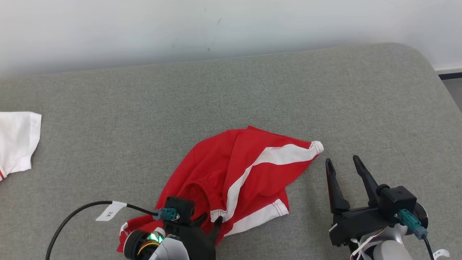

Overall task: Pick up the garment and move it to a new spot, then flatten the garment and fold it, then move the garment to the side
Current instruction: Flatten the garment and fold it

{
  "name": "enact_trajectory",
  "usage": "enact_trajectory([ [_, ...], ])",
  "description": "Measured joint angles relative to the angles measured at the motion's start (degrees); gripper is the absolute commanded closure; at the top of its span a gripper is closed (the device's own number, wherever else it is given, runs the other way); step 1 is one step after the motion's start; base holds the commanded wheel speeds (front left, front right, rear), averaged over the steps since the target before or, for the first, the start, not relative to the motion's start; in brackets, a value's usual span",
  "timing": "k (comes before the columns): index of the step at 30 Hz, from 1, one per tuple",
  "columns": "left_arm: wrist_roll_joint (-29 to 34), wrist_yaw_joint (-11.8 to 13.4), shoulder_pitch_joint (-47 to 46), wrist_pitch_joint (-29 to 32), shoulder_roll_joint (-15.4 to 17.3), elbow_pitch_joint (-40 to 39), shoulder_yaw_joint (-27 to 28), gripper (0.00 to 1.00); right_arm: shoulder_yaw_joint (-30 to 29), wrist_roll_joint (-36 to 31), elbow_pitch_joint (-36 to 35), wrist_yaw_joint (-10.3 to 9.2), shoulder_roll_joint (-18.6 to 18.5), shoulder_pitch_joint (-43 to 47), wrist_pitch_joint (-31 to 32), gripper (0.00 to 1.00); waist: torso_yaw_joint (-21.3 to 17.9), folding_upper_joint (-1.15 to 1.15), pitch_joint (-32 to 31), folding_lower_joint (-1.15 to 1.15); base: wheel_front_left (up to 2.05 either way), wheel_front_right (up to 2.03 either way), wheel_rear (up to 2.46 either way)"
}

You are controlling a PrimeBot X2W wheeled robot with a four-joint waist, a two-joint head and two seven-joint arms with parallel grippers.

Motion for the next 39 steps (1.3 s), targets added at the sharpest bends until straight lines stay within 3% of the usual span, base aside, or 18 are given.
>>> enact_trajectory([
  [7,1.7,-0.3,-2.1,-1.6,-0.4,0.8,-0.6,0.33,0.5,0.2,0.0,0.00,0.0,0.0,0.3,0.00,0.1,0.00,-0.3,0.00,0.00,0.00,0.00],
  [9,1.7,-0.6,-2.4,-1.5,-0.6,1.0,-1.1,0.37,0.6,0.3,0.2,0.00,0.0,0.0,0.3,0.00,0.2,0.00,-0.4,0.00,0.00,0.00,0.00],
  [10,1.7,-0.8,-2.5,-1.3,-0.7,1.3,-1.4,0.51,0.8,0.4,0.4,0.00,0.0,0.0,0.3,0.00,0.2,0.00,-0.4,0.00,0.00,0.00,0.00],
  [11,1.6,-1.0,-2.6,-0.8,-0.7,1.5,-1.6,0.51,1.0,0.4,0.5,0.00,0.0,0.0,0.3,0.00,0.2,0.00,-0.5,0.00,0.00,0.00,0.00],
  [14,1.4,-1.0,-2.8,0.2,-0.7,1.7,-2.1,0.69,1.4,0.6,0.7,0.00,0.0,0.1,0.3,0.00,0.0,0.00,-0.6,0.00,0.00,0.00,0.00],
  [19,1.3,-0.6,-1.5,1.2,0.3,-1.1,-2.9,0.79,1.0,0.7,0.7,0.00,0.0,0.5,0.2,0.00,0.1,0.00,-0.7,0.00,0.00,0.00,0.00],
  [21,1.1,-0.5,-0.5,2.1,0.6,-2.6,-3.3,0.76,0.5,0.6,0.7,0.00,0.0,0.9,0.2,0.00,0.4,0.00,-0.7,0.00,0.00,0.00,0.00],
  [23,1.0,-0.4,-0.2,2.7,0.7,-3.2,-3.4,0.62,0.3,0.6,0.7,0.00,0.0,0.9,0.2,0.00,0.5,0.00,-0.6,0.00,0.00,0.00,0.00],
  [25,0.9,-0.2,0.4,3.1,0.9,-4.0,-3.5,0.56,0.2,0.6,0.6,0.00,0.0,0.9,0.2,0.00,0.9,0.00,-0.6,0.00,0.00,0.00,0.00],
  [29,0.7,0.0,0.2,2.3,0.9,-4.0,-3.1,0.60,0.6,0.6,0.5,0.00,0.0,0.6,0.3,0.00,1.5,0.00,-0.2,0.00,0.00,0.00,0.00],
  [35,0.7,-0.5,-1.6,1.1,0.0,-1.6,-3.0,0.77,1.3,-0.4,0.2,0.00,0.0,-1.2,0.9,0.00,1.7,0.00,0.5,0.00,0.00,0.00,0.00],
  [37,0.7,-0.7,-2.1,1.1,-0.2,-0.9,-3.2,0.99,1.4,-0.7,0.2,0.00,0.0,-1.7,1.5,0.00,1.6,0.00,0.6,0.00,0.00,0.00,0.00],
  [39,0.7,-1.0,-2.1,1.1,-0.4,-0.2,-3.4,1.00,1.5,-1.1,0.5,0.00,-0.1,-2.1,2.5,0.00,1.5,0.00,0.7,0.00,0.00,0.00,0.00],
])
